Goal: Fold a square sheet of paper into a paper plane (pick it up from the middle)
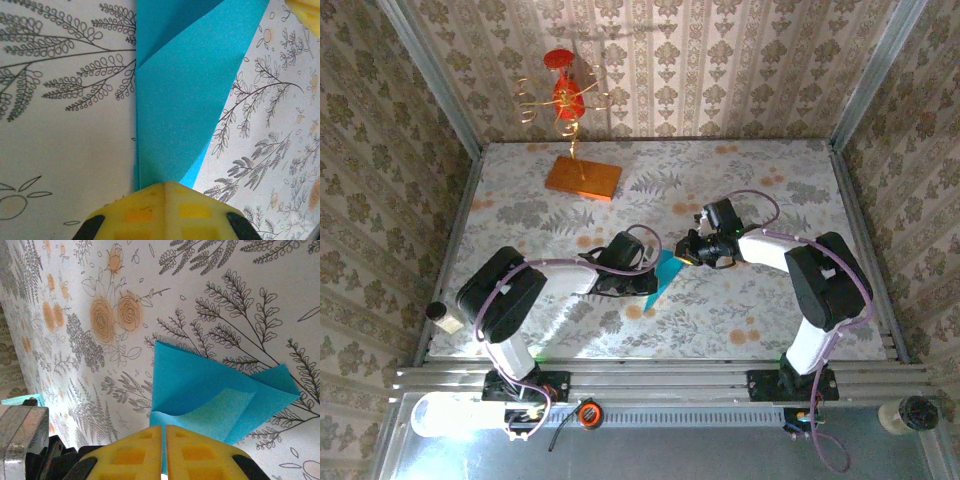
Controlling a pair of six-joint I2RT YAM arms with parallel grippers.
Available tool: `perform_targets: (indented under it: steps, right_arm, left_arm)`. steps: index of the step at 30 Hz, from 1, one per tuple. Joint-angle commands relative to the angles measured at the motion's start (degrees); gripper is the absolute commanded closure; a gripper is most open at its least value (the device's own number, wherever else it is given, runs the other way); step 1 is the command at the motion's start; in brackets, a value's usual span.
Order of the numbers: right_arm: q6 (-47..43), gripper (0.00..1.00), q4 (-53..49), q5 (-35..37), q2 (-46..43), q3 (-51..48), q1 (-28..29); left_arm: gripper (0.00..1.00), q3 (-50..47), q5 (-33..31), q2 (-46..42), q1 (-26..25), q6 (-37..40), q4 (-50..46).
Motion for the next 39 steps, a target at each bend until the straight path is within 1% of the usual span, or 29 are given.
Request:
perform_targets:
  steps: [1, 6, 11, 23, 29, 33, 39]
  right_arm:
    - [-2.88, 0.88, -2.02, -1.07, 1.7, 1.67, 0.03]
    - [-3.88, 0.88, -2.07, -2.29, 3.62, 2.48, 0.07]
    - [-4.77, 0.88, -3.25, -1.33, 5.61, 3.8, 0.03]
    - [-6.79, 0.89, -8.91, 4.71, 9.64, 6.29, 0.02]
    - [-6.98, 0.89, -9.58, 6.41, 10.43, 5.59, 0.02]
    - [-6.73, 0.89, -9.61, 7.15, 10.95, 5.09, 0.06]
    - [-6.1, 0.9, -8.68, 7.04, 11.3, 4.38, 0.03]
  left_arm:
    - [1.0, -0.87, -0.92, 1.27, -0.32, -0.23, -1.75]
    - [1.0, -0.83, -0.93, 1.02, -0.3, -0.19, -2.21]
    - [1.0, -0.81, -0.84, 0.65, -0.21, -0.12, -2.44]
    - [1.0, -0.42, -0.44, -0.44, 0.04, 0.23, -2.94]
    - [0.99, 3.35, -0.43, -3.11, 0.1, -0.46, -2.98]
    - [0.96, 6.33, -0.62, -0.89, -0.1, -2.41, -1.31]
    - [0.98, 10.83, -0.82, 5.67, -0.17, -3.89, -0.87]
